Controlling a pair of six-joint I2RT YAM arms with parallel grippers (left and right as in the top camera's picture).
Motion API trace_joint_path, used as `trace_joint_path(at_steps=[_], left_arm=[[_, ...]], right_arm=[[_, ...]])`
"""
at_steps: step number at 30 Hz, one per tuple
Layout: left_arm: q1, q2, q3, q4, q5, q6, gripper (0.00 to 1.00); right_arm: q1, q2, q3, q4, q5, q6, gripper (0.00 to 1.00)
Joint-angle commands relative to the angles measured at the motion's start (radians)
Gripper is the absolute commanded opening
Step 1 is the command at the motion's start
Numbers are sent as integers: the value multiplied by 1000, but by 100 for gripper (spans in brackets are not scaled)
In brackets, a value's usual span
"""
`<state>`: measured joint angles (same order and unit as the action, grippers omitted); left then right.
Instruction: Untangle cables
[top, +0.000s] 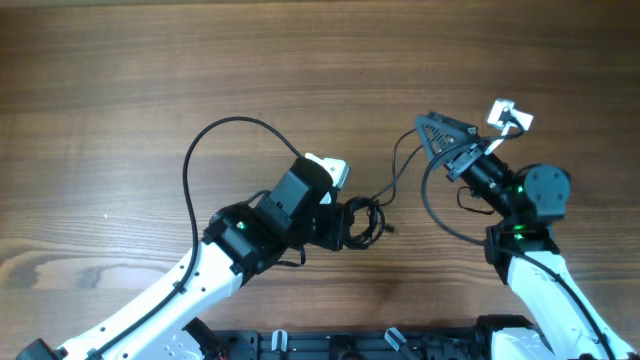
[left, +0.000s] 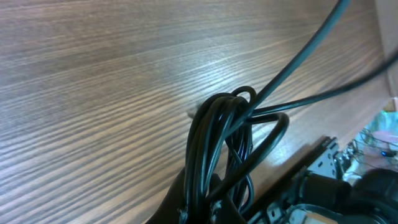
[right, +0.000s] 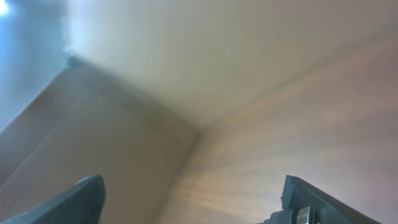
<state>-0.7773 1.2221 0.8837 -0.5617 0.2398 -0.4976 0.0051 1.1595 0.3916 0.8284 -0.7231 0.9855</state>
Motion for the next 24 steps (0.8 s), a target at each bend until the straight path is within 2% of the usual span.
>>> trace_joint_path(at_steps=[1, 7, 9, 11, 14, 17, 19, 21, 24], left_arm=[[-5, 5, 6, 7, -115, 15, 4], [-5, 5, 6, 16, -332, -34, 4], [-5, 5, 6, 22, -400, -34, 4], [-5, 5, 6, 55, -457, -34, 4], [-6, 5, 6, 111, -457, -29, 4], [-3, 5, 6, 121, -457, -5, 4], [-3, 5, 6, 121, -459, -5, 4], [27, 5, 7, 126, -494, -73, 4], [95, 4, 7, 132, -579, -192, 4]], right_arm=[[-26, 2, 8, -163, -50, 42, 100], [-24, 2, 8, -337, -328, 34, 100], [-24, 2, 8, -450, -362, 35, 100], [-23, 2, 8, -634, -343, 34, 100], [-8, 2, 8, -710, -341, -45, 100], [71, 2, 8, -717, -344, -254, 100], [82, 2, 8, -727, -323, -267, 100], [83, 2, 8, -898, -177, -89, 100], [83, 2, 8, -1146, 42, 11, 100]])
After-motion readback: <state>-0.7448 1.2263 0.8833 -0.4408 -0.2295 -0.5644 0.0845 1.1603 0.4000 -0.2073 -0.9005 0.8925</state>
